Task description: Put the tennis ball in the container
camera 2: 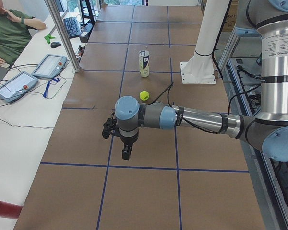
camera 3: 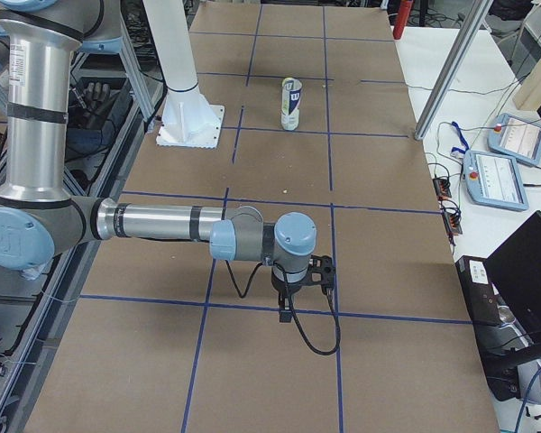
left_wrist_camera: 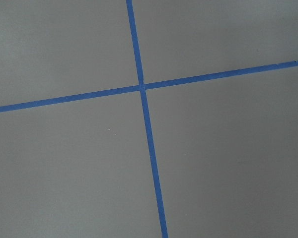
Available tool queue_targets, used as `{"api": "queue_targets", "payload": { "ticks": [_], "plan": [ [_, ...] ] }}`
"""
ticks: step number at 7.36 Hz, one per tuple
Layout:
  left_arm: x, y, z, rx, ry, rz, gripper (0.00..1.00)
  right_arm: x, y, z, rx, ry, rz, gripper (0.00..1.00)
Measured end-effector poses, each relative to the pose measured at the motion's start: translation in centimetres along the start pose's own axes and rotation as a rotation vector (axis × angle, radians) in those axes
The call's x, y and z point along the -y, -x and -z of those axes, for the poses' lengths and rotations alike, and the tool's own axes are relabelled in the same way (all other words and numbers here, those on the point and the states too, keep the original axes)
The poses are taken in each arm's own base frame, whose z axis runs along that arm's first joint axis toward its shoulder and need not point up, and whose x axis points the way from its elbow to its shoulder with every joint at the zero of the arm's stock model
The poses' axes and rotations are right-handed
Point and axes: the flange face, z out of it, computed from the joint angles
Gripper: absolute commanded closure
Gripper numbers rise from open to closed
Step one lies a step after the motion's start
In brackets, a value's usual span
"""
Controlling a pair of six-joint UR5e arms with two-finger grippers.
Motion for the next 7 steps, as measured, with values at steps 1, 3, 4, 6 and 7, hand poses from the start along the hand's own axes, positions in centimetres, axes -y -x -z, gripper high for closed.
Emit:
{"api": "queue_targets", "payload": {
  "ticks": [1,3,4,6,7],
  "plan": [
    [0.0,-0.1,0.2,0.000,-0.003,-0.002,0.00,0.0,0.0,0.0,0.000,0.000,0.000,0.00],
    [0.2,-0.6,0.7,0.006,-0.013,-0.009,0.00,0.0,0.0,0.0,0.000,0.000,0.000,0.00],
    [1.0,-0.9,1.1,0.010,-0.022,-0.017,0.00,0.0,0.0,0.0,0.000,0.000,0.000,0.00],
    [5.0,-2.5,3.1,0.024,-0.071,-0.065,0.00,0.1,0.0,0.0,0.000,-0.001,0.001,0.00],
    [6.6,-3.2,4.0,0.032,-0.094,-0.087,0.00,0.1,0.0,0.0,0.000,-0.001,0.001,0.00]
  ]
}}
